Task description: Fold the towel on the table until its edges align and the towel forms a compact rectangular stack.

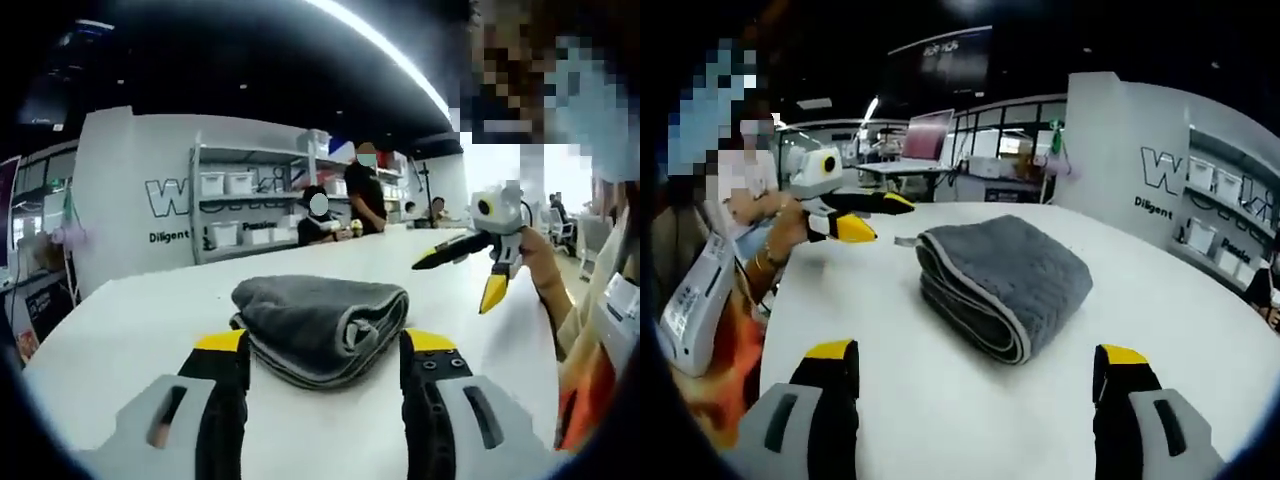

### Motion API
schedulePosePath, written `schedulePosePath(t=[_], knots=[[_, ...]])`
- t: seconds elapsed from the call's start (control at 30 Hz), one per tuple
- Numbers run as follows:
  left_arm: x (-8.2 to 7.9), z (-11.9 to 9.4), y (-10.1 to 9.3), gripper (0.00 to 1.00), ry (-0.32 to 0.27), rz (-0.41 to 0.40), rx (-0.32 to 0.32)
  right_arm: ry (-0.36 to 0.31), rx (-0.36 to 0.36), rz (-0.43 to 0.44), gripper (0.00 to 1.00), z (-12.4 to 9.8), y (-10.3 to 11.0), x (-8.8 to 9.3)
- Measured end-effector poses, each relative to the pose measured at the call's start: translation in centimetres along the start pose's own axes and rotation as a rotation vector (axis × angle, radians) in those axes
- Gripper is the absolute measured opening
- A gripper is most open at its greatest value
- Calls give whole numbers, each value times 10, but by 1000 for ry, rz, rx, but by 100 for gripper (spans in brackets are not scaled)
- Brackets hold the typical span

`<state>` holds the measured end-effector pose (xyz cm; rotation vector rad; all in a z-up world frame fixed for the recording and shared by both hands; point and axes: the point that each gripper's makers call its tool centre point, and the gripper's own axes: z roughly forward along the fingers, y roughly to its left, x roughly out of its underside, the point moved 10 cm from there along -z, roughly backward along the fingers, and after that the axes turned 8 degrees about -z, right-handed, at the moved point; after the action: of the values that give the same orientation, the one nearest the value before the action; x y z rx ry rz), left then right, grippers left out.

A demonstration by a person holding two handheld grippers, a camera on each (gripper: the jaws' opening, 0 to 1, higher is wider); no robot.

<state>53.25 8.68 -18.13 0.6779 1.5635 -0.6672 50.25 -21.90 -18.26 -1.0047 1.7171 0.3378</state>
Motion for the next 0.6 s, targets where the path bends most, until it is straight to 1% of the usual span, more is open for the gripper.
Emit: schedulePosePath(t=[0.1, 0.2, 0.27, 0.33, 0.37, 0.5, 0.6], knots=[[-2, 10, -5, 46, 10, 31, 1, -3, -3, -5, 99, 0, 1, 0], [-2, 18, -9, 42, 15, 50, 6, -12, -8, -8, 99, -1, 3, -1], [-2, 22, -14, 38, 24, 56, 30, -14, -9, -10, 99, -1, 4, -2], [-2, 26, -16, 36, 38, 55, 38, -17, -9, -10, 99, -1, 4, -2], [-1, 29, -17, 35, 56, 68, 29, -18, -9, -9, 99, -1, 4, -2], [2, 36, -11, 29, 102, 132, -66, -17, -13, -13, 99, -1, 6, -3], [6, 39, -9, 17, 128, 123, -74, -16, -16, -14, 99, -1, 8, -3]])
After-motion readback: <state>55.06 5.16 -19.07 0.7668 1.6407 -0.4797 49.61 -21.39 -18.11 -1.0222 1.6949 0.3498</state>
